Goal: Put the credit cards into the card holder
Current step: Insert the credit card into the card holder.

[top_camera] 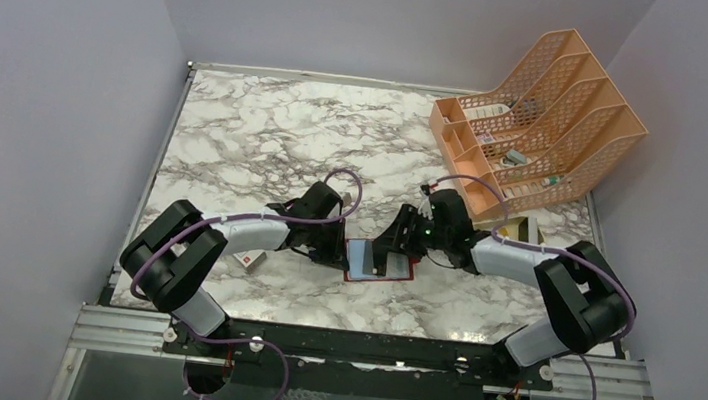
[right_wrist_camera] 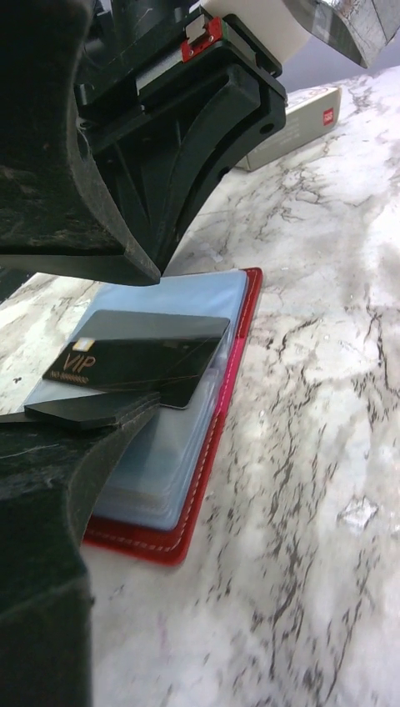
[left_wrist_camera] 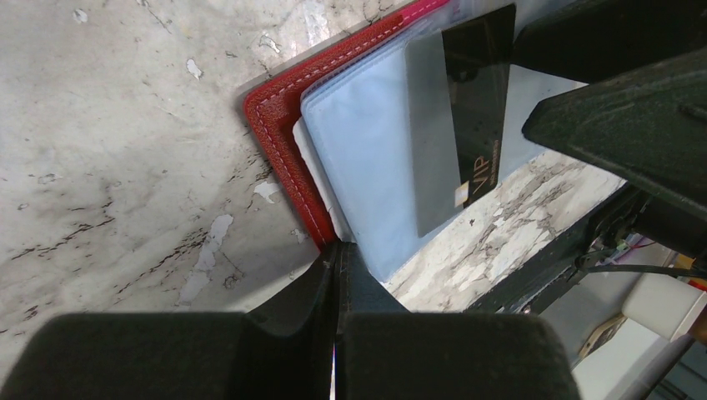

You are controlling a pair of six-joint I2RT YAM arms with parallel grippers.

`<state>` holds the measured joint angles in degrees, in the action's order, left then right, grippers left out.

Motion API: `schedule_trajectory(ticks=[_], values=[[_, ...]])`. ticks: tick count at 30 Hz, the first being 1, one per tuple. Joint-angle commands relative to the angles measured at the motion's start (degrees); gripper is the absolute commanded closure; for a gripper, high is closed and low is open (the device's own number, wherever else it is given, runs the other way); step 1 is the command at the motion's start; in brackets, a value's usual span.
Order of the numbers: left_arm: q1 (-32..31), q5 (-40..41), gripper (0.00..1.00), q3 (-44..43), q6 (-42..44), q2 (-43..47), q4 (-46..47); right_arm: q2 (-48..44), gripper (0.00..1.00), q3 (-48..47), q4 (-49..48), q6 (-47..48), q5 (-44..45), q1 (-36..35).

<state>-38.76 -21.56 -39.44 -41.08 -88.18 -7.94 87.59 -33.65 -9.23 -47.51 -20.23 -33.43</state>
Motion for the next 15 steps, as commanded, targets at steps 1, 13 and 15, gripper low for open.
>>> schedule_trajectory(ticks=[1,13,15], values=[[-0.52,-0.41,0.98,0.68,0.04,0.42,-0.50,3.32,0.49,-1.25,0.37,2.00,-1.19,-1.58],[-0.52,-0.62,0.98,0.22,0.12,0.16,-0.39,4.46,0.49,-0.78,-4.39,-1.52,-3.91,-3.22],[-0.48,-0.66,0.98,0.24,0.12,0.11,-0.32,4.11,0.49,-0.89,-3.85,-1.79,-3.29,-3.22]])
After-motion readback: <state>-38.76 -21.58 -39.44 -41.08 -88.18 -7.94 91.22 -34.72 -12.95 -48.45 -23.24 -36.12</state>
